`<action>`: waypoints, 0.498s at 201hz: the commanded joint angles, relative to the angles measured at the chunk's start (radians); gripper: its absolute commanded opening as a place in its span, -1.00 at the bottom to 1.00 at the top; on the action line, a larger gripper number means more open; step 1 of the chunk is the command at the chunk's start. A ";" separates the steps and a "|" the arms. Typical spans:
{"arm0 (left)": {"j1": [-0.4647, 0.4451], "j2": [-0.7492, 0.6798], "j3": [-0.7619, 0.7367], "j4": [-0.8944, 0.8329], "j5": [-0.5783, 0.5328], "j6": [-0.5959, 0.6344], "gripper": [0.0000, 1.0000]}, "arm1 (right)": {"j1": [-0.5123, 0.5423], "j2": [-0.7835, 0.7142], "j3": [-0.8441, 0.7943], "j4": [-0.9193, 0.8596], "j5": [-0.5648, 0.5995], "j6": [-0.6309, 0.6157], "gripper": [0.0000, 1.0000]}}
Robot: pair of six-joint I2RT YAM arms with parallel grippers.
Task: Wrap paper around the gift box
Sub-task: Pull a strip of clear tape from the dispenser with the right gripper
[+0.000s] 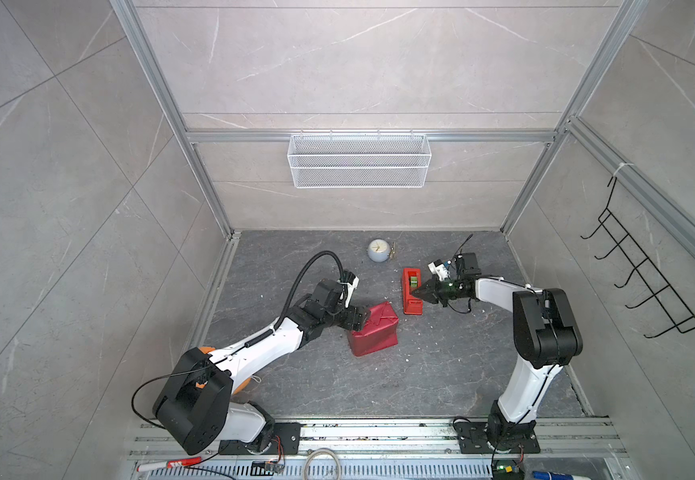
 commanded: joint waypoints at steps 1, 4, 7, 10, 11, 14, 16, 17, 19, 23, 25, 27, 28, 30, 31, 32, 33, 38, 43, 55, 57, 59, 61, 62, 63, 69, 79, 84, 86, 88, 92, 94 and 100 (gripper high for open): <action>-0.003 -0.012 -0.021 -0.069 -0.005 0.018 0.58 | -0.003 -0.041 -0.005 0.078 -0.063 0.071 -1.00; -0.003 -0.012 -0.021 -0.070 -0.006 0.018 0.58 | -0.004 -0.046 -0.005 0.084 -0.066 0.078 -1.00; -0.004 -0.013 -0.021 -0.069 -0.007 0.018 0.58 | -0.004 -0.051 -0.005 0.089 -0.069 0.083 -1.00; -0.004 -0.013 -0.021 -0.068 -0.007 0.018 0.58 | -0.003 -0.055 -0.005 0.092 -0.070 0.090 -1.00; -0.005 -0.014 -0.021 -0.068 -0.006 0.018 0.58 | -0.003 -0.056 -0.005 0.094 -0.070 0.092 -1.00; -0.004 -0.014 -0.021 -0.069 -0.005 0.017 0.58 | -0.004 -0.061 -0.004 0.097 -0.070 0.098 -1.00; -0.004 -0.014 -0.021 -0.070 -0.006 0.019 0.58 | -0.005 -0.064 -0.002 0.099 -0.071 0.101 -1.00; -0.004 -0.015 -0.021 -0.069 -0.006 0.017 0.58 | -0.006 -0.065 -0.002 0.100 -0.072 0.105 -1.00; -0.004 -0.015 -0.021 -0.069 -0.005 0.018 0.58 | -0.005 -0.066 -0.003 0.103 -0.072 0.109 -1.00; -0.005 -0.015 -0.021 -0.069 -0.006 0.018 0.58 | -0.007 -0.071 -0.002 0.109 -0.072 0.118 -1.00; -0.004 -0.015 -0.021 -0.069 -0.005 0.018 0.58 | -0.007 -0.072 -0.001 0.113 -0.074 0.123 -1.00; -0.004 -0.016 -0.021 -0.068 -0.006 0.018 0.58 | -0.007 -0.074 0.000 0.117 -0.076 0.128 -1.00; -0.004 -0.015 -0.021 -0.068 -0.006 0.019 0.58 | -0.007 -0.075 0.000 0.119 -0.076 0.131 -1.00; -0.004 -0.016 -0.022 -0.070 -0.007 0.018 0.58 | -0.007 -0.077 0.001 0.122 -0.079 0.135 -1.00; -0.004 -0.016 -0.021 -0.070 -0.007 0.018 0.58 | -0.007 -0.078 0.002 0.123 -0.080 0.138 -1.00; -0.004 -0.017 -0.021 -0.070 -0.007 0.018 0.58 | -0.007 -0.079 0.003 0.125 -0.081 0.140 -1.00; -0.004 -0.017 -0.021 -0.071 -0.007 0.017 0.58 | -0.007 -0.079 0.003 0.127 -0.082 0.142 -1.00; -0.005 -0.017 -0.022 -0.071 -0.007 0.018 0.58 | -0.006 -0.081 0.006 0.136 -0.084 0.156 -1.00; -0.004 -0.018 -0.023 -0.070 -0.007 0.018 0.58 | -0.007 -0.083 0.008 0.147 -0.089 0.166 -1.00; -0.003 -0.018 -0.023 -0.070 -0.007 0.019 0.58 | -0.007 -0.082 0.029 0.149 -0.095 0.184 -1.00; -0.004 -0.018 -0.023 -0.070 -0.007 0.019 0.58 | -0.007 -0.081 0.031 0.148 -0.096 0.185 -1.00; -0.004 -0.018 -0.023 -0.070 -0.007 0.019 0.58 | -0.007 -0.081 0.036 0.147 -0.096 0.187 -1.00; -0.004 -0.019 -0.023 -0.070 -0.007 0.019 0.58 | -0.007 -0.081 0.039 0.145 -0.094 0.188 -1.00; -0.004 -0.019 -0.022 -0.070 -0.007 0.019 0.58 | -0.007 -0.083 0.041 0.145 -0.094 0.190 -1.00; -0.005 -0.020 -0.022 -0.071 -0.007 0.020 0.58 | -0.007 -0.083 0.043 0.144 -0.095 0.190 -1.00; -0.004 -0.020 -0.023 -0.073 -0.007 0.019 0.58 | -0.007 -0.083 0.052 0.139 -0.091 0.192 -1.00; -0.004 -0.020 -0.021 -0.073 -0.008 0.019 0.58 | -0.007 -0.084 0.064 0.131 -0.081 0.193 -1.00; -0.004 -0.021 -0.021 -0.073 -0.008 0.020 0.58 | -0.007 -0.084 0.065 0.129 -0.077 0.196 -1.00; -0.004 -0.021 -0.021 -0.073 -0.007 0.018 0.58 | -0.007 -0.083 0.064 0.130 -0.075 0.196 -1.00; -0.004 -0.021 -0.021 -0.073 -0.008 0.019 0.58 | -0.006 -0.082 0.064 0.131 -0.074 0.197 -1.00; -0.004 -0.021 -0.021 -0.071 -0.008 0.019 0.58 | -0.007 -0.079 0.063 0.132 -0.072 0.198 -1.00; -0.005 -0.021 -0.021 -0.070 -0.008 0.019 0.58 | -0.007 -0.078 0.062 0.132 -0.072 0.199 -1.00; -0.004 -0.020 -0.021 -0.070 -0.010 0.019 0.58 | -0.007 -0.073 0.062 0.131 -0.070 0.198 -1.00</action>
